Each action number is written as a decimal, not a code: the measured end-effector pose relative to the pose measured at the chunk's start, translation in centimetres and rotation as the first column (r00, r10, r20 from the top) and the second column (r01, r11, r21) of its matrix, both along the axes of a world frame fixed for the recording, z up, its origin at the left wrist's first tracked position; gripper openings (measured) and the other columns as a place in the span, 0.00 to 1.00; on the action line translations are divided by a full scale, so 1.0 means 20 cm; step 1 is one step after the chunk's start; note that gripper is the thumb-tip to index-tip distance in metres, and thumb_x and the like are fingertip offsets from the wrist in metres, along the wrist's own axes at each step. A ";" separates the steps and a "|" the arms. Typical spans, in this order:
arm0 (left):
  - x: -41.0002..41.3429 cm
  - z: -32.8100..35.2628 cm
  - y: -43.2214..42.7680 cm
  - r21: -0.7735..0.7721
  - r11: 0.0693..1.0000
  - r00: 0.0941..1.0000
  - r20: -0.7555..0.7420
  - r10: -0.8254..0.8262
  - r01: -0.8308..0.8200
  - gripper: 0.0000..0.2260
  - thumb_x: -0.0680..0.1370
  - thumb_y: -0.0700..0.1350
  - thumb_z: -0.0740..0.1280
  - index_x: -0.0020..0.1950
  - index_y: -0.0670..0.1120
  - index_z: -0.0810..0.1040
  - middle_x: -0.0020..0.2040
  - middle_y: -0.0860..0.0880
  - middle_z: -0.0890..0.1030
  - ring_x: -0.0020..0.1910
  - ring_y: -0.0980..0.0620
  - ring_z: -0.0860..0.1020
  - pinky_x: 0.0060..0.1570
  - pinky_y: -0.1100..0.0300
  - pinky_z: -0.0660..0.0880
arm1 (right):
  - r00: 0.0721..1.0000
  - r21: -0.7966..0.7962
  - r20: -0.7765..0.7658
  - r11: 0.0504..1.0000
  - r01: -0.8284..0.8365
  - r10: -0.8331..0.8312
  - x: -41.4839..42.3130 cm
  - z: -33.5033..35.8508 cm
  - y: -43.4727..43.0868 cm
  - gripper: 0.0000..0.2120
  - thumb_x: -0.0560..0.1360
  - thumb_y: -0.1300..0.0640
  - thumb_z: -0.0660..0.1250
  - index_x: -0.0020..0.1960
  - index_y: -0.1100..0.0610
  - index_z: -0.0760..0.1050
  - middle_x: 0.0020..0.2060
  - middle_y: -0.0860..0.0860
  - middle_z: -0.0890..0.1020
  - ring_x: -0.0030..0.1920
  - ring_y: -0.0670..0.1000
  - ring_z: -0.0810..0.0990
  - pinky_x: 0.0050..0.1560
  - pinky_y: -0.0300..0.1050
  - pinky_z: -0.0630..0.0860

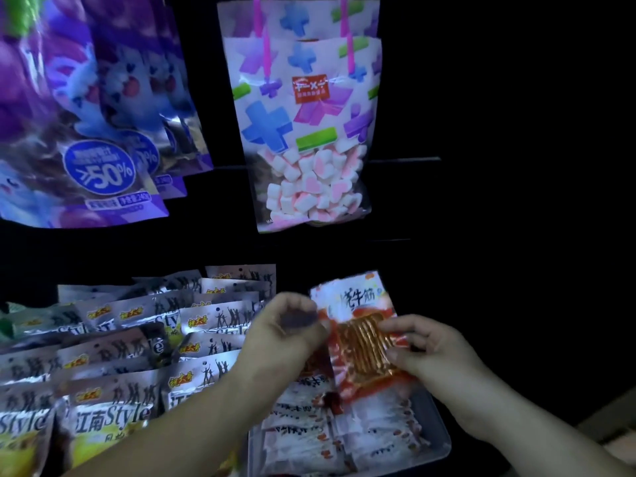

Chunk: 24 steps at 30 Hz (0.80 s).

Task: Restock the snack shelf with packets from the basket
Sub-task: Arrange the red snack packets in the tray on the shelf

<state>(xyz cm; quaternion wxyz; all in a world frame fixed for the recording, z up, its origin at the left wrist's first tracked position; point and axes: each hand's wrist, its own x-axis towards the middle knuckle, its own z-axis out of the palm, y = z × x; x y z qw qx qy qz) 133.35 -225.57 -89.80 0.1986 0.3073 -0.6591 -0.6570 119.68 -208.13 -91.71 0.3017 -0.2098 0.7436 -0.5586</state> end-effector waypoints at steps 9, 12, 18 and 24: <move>0.06 0.09 0.20 0.113 0.987 0.993 -0.005 -0.114 0.114 0.19 0.77 0.29 0.71 0.62 0.48 0.79 0.49 0.47 0.88 0.48 0.48 0.87 0.48 0.55 0.83 | 0.981 -0.148 0.119 0.979 -0.137 0.156 0.00 0.10 0.03 0.31 0.73 0.76 0.71 0.68 0.49 0.77 0.53 0.48 0.87 0.49 0.61 0.86 0.43 0.47 0.81; 0.09 0.09 0.25 0.168 0.977 0.991 -0.062 -0.119 0.128 0.20 0.77 0.30 0.71 0.64 0.48 0.78 0.50 0.45 0.88 0.51 0.44 0.86 0.55 0.46 0.83 | 0.985 -0.077 0.071 0.985 -0.153 0.159 0.02 0.10 0.05 0.31 0.72 0.76 0.72 0.68 0.50 0.78 0.54 0.51 0.86 0.46 0.61 0.85 0.41 0.50 0.82; 0.10 0.02 0.25 0.194 0.980 0.999 -0.014 0.037 -0.034 0.17 0.79 0.27 0.67 0.61 0.46 0.80 0.48 0.43 0.88 0.41 0.43 0.87 0.36 0.56 0.83 | 0.961 0.058 0.049 0.960 -0.274 0.271 0.07 0.07 0.07 0.26 0.76 0.75 0.69 0.65 0.49 0.79 0.58 0.52 0.81 0.43 0.50 0.87 0.37 0.46 0.83; 0.11 -0.04 0.24 0.026 0.999 1.000 0.000 0.023 -0.023 0.19 0.80 0.28 0.65 0.60 0.50 0.80 0.46 0.48 0.88 0.39 0.44 0.86 0.41 0.51 0.84 | 0.969 0.016 -0.227 0.995 -0.095 0.096 0.08 0.09 0.02 0.28 0.79 0.67 0.69 0.59 0.31 0.76 0.58 0.42 0.80 0.58 0.39 0.79 0.46 0.35 0.80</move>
